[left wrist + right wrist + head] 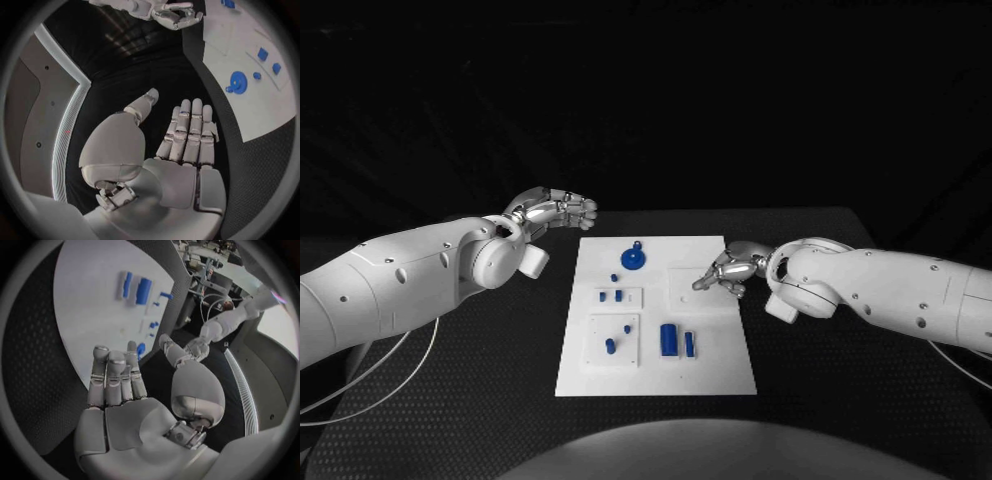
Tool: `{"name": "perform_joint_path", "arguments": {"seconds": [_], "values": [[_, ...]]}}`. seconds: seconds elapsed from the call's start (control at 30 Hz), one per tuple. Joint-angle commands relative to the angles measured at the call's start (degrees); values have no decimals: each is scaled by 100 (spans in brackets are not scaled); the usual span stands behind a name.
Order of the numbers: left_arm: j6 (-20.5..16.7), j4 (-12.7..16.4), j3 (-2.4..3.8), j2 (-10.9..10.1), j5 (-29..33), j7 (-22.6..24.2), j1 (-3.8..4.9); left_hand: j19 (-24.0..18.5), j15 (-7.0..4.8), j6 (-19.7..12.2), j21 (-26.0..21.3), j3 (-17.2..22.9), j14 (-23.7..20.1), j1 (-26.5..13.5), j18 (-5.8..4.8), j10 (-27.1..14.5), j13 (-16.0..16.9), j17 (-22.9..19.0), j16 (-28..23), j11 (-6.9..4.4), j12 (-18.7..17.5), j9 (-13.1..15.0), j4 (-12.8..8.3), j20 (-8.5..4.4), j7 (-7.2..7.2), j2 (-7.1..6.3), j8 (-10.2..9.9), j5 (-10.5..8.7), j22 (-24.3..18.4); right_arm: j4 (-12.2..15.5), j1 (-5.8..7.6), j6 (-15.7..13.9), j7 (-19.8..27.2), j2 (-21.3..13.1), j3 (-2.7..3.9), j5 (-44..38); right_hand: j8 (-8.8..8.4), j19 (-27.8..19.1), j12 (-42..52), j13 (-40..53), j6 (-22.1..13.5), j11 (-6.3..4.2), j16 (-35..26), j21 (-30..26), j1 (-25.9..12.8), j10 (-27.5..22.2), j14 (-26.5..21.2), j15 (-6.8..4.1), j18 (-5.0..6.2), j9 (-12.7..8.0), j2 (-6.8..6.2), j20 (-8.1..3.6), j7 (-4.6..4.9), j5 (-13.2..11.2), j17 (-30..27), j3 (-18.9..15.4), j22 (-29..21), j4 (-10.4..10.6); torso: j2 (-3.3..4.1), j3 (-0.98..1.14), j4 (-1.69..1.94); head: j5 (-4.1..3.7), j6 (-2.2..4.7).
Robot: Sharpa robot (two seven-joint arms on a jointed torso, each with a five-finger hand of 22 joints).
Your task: Assemble the parts on the task board
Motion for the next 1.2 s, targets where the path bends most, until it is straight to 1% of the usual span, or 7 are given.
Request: {"name": "perform_joint_path", "arguments": {"seconds": [0.03,0.73,0.77,0.8,0.83,0.87,1.2], "values": [[46,-148,9,33,246,150,87,-39,1,-14,-28,-12,-43,-15,7,-61,-16,-14,-39,-6,-19,-8,20,7,-59,58,30,18,119,-515,94,-105,1395,136,147,1498,-50,-295,-213,-122,-107,52,-239,-202,102,-280,-303,58,-7,23,303,102,45,30,-114,-90,-39,-190,-29,-20,-9,-51,358],[148,-1030,37,381,803,439,178,-264,8,-225,-280,-83,-539,-84,-126,-647,-115,-199,-429,-80,-41,-87,5,27,-221,79,-28,18,112,-3022,34,376,2452,1302,1014,3228,-446,-3043,-4703,-4289,-1129,845,-4606,-3239,905,-1134,-2506,1506,-548,-414,773,1182,226,-1,-2893,-116,-1695,-196,-63,38,-29,-18,1657],[26,-1011,32,331,629,264,181,-4043,-798,-4658,-1219,-2661,-4973,-1897,-127,-2368,-493,-2798,-2039,-707,-403,-2865,981,-216,-976,795,-1503,-315,-2249,-2986,56,169,2159,1284,1011,2902,-1362,-5783,-6387,-5613,-5788,54,-6661,-5478,-4371,-6196,-6956,646,-1459,-3999,1299,-18,-580,-289,-6127,-3324,-7230,1439,-59,25,-28,-36,1610],[20,-1006,33,329,630,266,179,-4043,-798,-4658,-1219,-2661,-4973,-1910,-127,-2394,-493,-2798,-2039,-707,-403,-2865,981,-216,-976,795,-1503,-315,-2251,-2980,56,163,2161,1282,1011,2904,-1362,-5783,-6387,-5613,-5788,54,-6661,-5478,-4371,-6196,-6956,646,-1459,-3999,1299,-18,-580,-289,-6127,-3324,-7230,1439,-59,24,-30,-33,1609],[3,-990,37,325,631,270,175,-4043,-798,-4658,-1219,-2661,-4973,-2016,-127,-6486,-493,-2798,-2039,-707,-403,-2865,981,-216,-976,795,-1503,-315,-2343,-2963,53,147,2169,1277,1012,2912,-1362,-5783,-6387,-5613,-5788,54,-6661,-5478,-4371,-6196,-6956,646,-1459,-3999,1299,-18,-580,-289,-6127,-3324,-7230,1439,-60,21,-37,-24,1604],[-25,-964,44,318,633,278,169,-4043,-798,-4658,-1219,-2661,-4973,-6209,-127,-6486,-493,-2798,-2039,-707,-403,-2865,981,-216,-976,795,-1503,-315,-2557,-2934,50,121,2182,1269,1013,2924,-1362,-5783,-6387,-5613,-5788,54,-6661,-5478,-4371,-6196,-6956,646,-1459,-3999,1299,-18,-580,-289,-6127,-3324,-7230,1439,-61,16,-48,-10,1597],[-1019,-46,284,74,697,557,-66,-4043,-798,-4658,-1219,-2661,-4973,-6209,-127,-6486,-493,-2798,-2039,-707,-403,-2865,981,-216,-976,795,-1503,-315,-7493,-1940,-83,-809,2631,979,1058,3353,-1362,-5783,-6387,-5613,-5788,54,-6661,-5478,-4371,-6196,-6956,646,-1459,-3999,1299,-18,-580,-289,-6127,-3324,-7230,1439,-83,-81,-270,280,1454]]}}
